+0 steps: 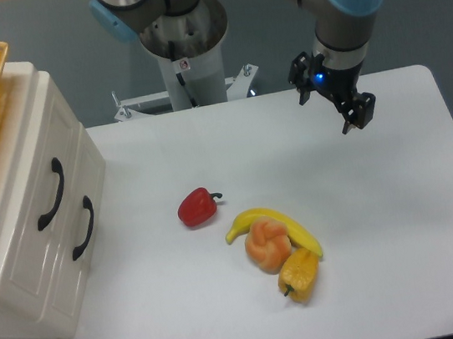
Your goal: Slide the top white drawer open
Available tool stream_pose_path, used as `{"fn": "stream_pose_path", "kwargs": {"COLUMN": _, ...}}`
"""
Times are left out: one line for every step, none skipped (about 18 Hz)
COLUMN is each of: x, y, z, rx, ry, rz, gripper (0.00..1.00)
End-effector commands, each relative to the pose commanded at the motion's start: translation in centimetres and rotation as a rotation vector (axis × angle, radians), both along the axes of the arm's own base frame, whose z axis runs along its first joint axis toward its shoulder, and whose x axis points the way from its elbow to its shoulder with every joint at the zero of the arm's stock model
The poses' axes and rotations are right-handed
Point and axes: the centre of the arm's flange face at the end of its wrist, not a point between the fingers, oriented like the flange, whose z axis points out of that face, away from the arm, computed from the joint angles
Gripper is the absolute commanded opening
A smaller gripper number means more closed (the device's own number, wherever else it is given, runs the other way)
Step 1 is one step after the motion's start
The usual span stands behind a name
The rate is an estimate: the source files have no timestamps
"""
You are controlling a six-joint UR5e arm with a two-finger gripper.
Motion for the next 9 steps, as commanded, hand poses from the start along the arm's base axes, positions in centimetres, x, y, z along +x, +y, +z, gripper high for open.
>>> {"fn": "stream_pose_path", "kwargs": {"x": 0.0, "y": 0.0, "z": 0.1, "rx": 0.0, "ry": 0.0, "rz": 0.0, "gripper": 1.0}}
{"fn": "stream_pose_path", "kwargs": {"x": 0.1, "y": 0.0, "z": 0.0, "rx": -0.001, "ry": -0.001, "rz": 0.0, "gripper": 1.0}}
{"fn": "stream_pose_path", "kwargs": {"x": 0.1, "y": 0.0, "z": 0.0, "rx": -0.001, "ry": -0.003, "rz": 0.002, "gripper": 1.0}}
{"fn": "stream_pose_path", "kwargs": {"x": 0.2, "y": -0.1, "z": -0.2, "rx": -0.006, "ry": -0.014, "rz": 0.002, "gripper": 1.0}}
{"fn": "stream_pose_path", "kwargs": {"x": 0.4, "y": -0.1, "z": -0.3, "rx": -0.011, "ry": -0.025, "rz": 0.0, "gripper": 1.0}}
{"fn": "stream_pose_path", "kwargs": {"x": 0.5, "y": 0.0, "z": -0.6, "rx": -0.015, "ry": -0.034, "rz": -0.002, "gripper": 1.0}}
{"fn": "stream_pose_path", "kwargs": {"x": 0.6, "y": 0.0, "z": -1.0, "rx": -0.018, "ry": -0.041, "rz": -0.002, "gripper": 1.0}}
{"fn": "stream_pose_path", "kwargs": {"x": 0.7, "y": 0.1, "z": -1.4, "rx": -0.019, "ry": -0.044, "rz": -0.002, "gripper": 1.0}}
{"fn": "stream_pose_path", "kwargs": {"x": 0.6, "y": 0.0, "z": -1.6, "rx": -0.022, "ry": -0.047, "rz": 0.003, "gripper": 1.0}}
